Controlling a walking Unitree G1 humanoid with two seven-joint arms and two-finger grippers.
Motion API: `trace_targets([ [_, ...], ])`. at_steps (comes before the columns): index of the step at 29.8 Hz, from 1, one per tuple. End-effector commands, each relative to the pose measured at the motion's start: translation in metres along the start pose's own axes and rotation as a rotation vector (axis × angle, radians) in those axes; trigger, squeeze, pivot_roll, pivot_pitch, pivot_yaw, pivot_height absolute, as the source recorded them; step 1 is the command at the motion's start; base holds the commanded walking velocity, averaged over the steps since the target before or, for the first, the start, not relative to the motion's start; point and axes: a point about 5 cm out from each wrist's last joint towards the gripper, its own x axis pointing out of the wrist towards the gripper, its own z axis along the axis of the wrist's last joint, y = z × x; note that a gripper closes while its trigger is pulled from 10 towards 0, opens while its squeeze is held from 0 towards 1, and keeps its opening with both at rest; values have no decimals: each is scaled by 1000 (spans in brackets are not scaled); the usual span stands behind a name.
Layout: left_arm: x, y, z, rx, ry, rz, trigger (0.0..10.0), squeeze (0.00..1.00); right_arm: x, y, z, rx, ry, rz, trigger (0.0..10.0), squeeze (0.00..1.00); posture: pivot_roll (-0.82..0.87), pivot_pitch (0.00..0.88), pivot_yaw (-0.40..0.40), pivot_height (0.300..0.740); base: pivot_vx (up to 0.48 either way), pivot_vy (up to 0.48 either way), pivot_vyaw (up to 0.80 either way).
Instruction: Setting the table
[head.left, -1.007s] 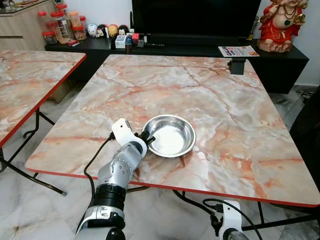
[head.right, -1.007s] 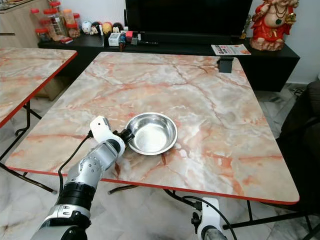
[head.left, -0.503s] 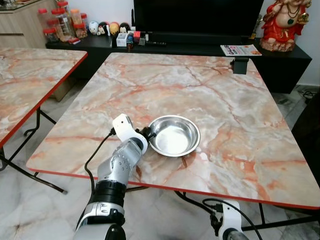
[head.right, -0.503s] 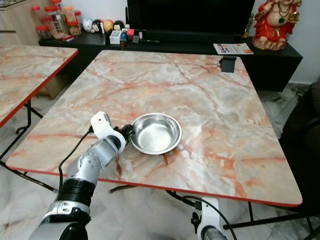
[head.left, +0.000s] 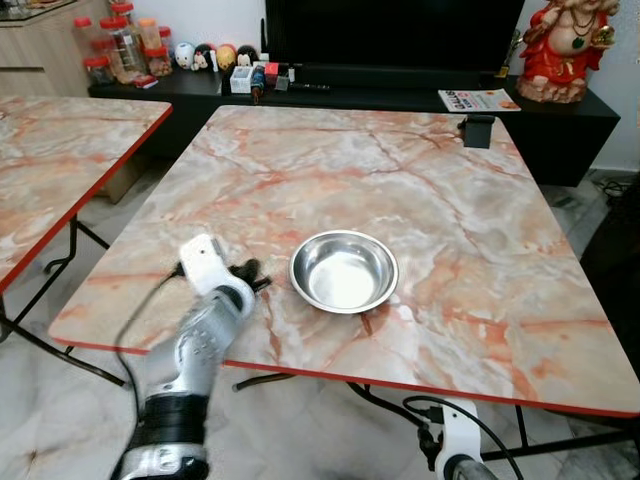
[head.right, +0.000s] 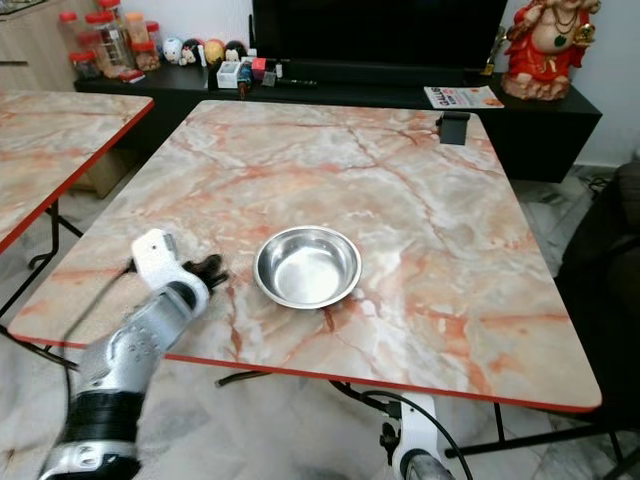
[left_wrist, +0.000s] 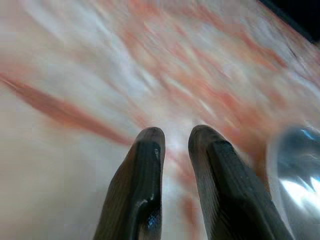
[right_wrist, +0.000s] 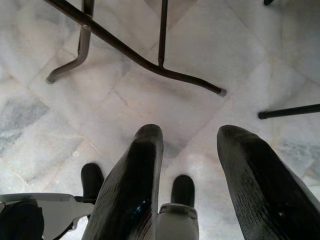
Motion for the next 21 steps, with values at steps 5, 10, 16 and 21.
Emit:
trace_targets([
  [5, -15, 32, 44, 68, -289, 114, 10000, 0, 1, 0, 4, -8, -7, 4, 10000, 0, 44, 0, -21, 732, 0, 0, 0],
  [10, -32, 77, 68, 282, -418, 341, 10000, 0, 1, 1, 5, -15, -6, 10, 10000, 0, 60, 0, -28, 732, 0, 0, 0],
  [16, -61, 134, 73, 568, -455, 634, 10000, 0, 2, 3, 5, -14, -7, 16, 10000, 0, 71, 0, -25, 732, 0, 0, 0],
  [21, -64, 140, 73, 597, -449, 657, 10000, 0, 1, 3, 5, -14, -7, 17, 10000, 0, 71, 0, -25, 732, 0, 0, 0],
])
